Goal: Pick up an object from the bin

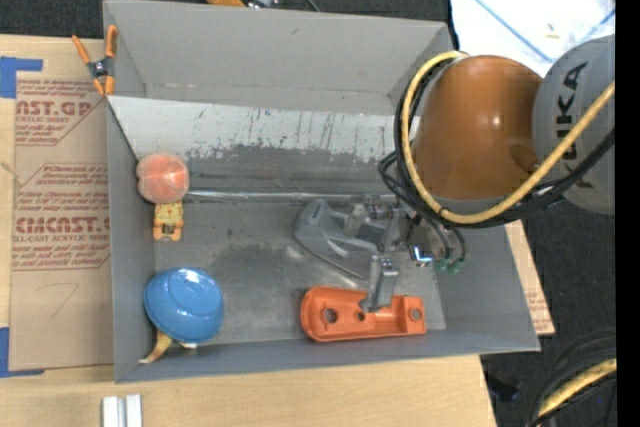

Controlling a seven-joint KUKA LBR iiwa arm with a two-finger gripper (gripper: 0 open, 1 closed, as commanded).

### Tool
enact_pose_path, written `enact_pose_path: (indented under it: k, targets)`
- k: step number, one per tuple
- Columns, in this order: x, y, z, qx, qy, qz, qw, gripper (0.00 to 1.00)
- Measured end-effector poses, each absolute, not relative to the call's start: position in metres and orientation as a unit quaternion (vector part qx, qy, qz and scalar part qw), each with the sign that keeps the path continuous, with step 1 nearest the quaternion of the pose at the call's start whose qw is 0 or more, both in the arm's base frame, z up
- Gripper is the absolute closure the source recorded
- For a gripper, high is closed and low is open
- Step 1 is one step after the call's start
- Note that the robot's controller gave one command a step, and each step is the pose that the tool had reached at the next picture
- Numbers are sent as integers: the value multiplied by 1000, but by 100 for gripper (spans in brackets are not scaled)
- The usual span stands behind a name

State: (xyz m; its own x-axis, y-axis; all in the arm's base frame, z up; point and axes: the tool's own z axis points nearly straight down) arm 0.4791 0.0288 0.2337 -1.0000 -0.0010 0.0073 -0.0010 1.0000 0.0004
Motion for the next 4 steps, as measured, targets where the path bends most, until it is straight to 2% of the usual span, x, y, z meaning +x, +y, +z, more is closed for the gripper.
enact_pose_path:
  k: [1, 2, 3, 4]
  targets:
    - [481, 29, 238, 1, -1000, -1, -1, 0]
    - [483, -20, 79, 76, -997, 0, -4, 0]
    - [485, -15, 67, 97, -995, 1, -16, 0]
    - [490, -21, 63, 79, -997, -1, -18, 0]
